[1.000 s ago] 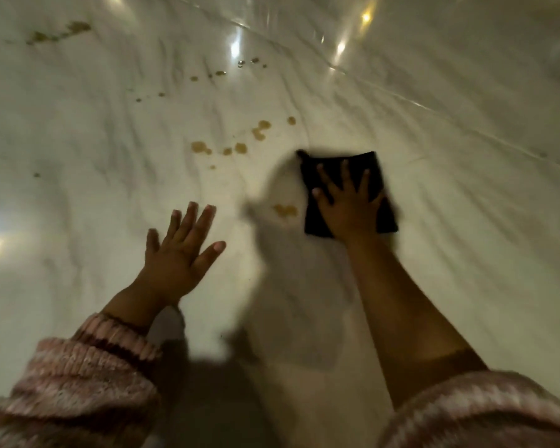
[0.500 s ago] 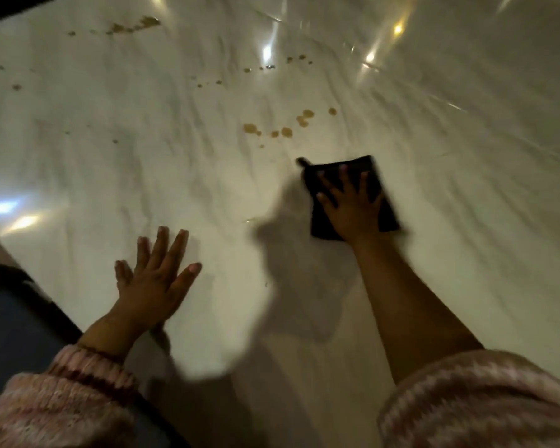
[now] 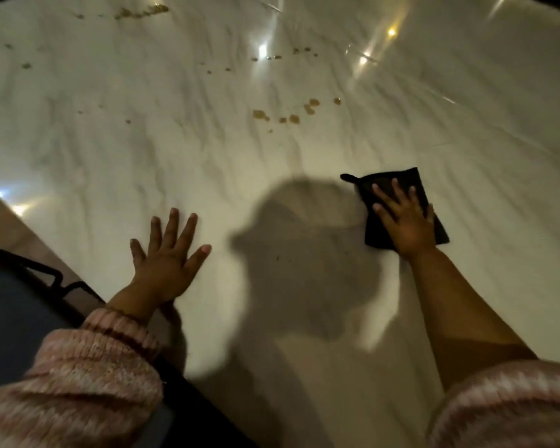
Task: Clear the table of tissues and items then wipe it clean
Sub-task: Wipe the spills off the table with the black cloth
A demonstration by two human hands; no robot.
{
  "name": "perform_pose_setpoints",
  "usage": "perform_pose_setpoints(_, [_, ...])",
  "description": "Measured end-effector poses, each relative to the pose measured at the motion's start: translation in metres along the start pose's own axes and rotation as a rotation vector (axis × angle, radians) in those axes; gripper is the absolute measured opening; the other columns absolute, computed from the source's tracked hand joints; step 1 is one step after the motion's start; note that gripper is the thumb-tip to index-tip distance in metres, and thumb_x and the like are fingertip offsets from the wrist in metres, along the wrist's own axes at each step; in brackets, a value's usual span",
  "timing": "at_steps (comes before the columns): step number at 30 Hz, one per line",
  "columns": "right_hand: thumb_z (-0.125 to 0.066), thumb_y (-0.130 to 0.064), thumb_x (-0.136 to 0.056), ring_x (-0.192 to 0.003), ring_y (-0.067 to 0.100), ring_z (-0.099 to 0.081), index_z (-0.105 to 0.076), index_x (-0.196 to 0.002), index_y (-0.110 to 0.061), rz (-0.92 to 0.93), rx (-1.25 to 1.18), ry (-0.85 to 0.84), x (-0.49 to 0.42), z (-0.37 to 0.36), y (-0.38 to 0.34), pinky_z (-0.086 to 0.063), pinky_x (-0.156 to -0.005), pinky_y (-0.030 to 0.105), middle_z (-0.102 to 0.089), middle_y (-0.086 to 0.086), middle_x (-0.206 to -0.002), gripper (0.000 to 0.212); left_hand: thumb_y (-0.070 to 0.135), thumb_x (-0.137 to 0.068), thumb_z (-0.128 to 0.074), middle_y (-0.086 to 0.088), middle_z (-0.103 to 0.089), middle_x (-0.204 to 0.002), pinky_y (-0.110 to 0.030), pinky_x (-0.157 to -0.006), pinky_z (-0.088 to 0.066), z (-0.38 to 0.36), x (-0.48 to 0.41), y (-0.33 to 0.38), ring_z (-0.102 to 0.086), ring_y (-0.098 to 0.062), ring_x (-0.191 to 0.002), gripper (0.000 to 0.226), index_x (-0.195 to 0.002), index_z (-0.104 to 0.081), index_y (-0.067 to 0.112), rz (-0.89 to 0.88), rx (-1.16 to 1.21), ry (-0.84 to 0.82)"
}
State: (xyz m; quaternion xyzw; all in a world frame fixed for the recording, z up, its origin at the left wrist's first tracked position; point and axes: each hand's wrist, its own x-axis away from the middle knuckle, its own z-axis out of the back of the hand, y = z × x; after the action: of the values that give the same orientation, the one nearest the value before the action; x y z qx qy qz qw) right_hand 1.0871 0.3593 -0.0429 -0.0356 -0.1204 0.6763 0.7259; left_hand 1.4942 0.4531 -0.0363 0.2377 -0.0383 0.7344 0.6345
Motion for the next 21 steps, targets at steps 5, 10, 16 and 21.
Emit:
perform_pose_setpoints(5, [-0.020, -0.061, -0.093, -0.146, 0.032, -0.006, -0.009, -0.143, -0.048, -0.052, 0.111, 0.051, 0.062, -0.023, -0.044, -0.009, -0.110, 0.064, -0.010, -0.004, -0.159, 0.053, 0.062, -0.091, -0.018, 0.008, 0.026, -0.153, -0.056, -0.110, 0.011, 0.001, 0.001, 0.002, 0.024, -0.022, -0.141, 0.067, -0.144, 0.015, 0.041, -0.019, 0.002, 0.000])
perform_pose_setpoints(10, [-0.005, -0.067, -0.090, -0.136, 0.048, -0.026, -0.028, -0.144, -0.037, 0.071, 0.064, 0.044, 0.123, -0.052, -0.119, -0.020, -0.099, 0.073, -0.032, 0.010, -0.152, 0.066, 0.060, -0.093, -0.017, 0.009, 0.022, -0.155, -0.055, -0.112, 0.009, 0.004, 0.003, -0.004, 0.020, -0.020, -0.143, 0.063, -0.145, 0.012, 0.041, -0.054, 0.021, 0.000])
perform_pose_setpoints(16, [-0.012, -0.064, -0.092, -0.136, 0.045, -0.018, -0.027, -0.145, -0.037, 0.084, 0.085, 0.061, 0.161, -0.080, -0.211, -0.012, -0.099, 0.070, -0.031, 0.011, -0.152, 0.062, 0.057, -0.094, -0.015, 0.011, 0.014, -0.156, -0.051, -0.112, 0.011, 0.017, -0.003, -0.024, 0.016, -0.014, -0.143, 0.057, -0.146, 0.006, 0.044, -0.085, 0.127, 0.066])
perform_pose_setpoints(21, [-0.021, -0.067, -0.087, -0.132, 0.047, -0.031, -0.037, -0.141, -0.036, -0.002, 0.063, -0.018, 0.115, -0.082, -0.261, -0.015, -0.096, 0.071, -0.039, 0.012, -0.147, 0.064, 0.061, -0.092, -0.011, 0.010, 0.017, -0.156, -0.052, -0.112, 0.011, 0.046, -0.039, -0.058, 0.019, -0.016, -0.142, 0.059, -0.146, 0.007, 0.043, -0.083, 0.107, 0.098])
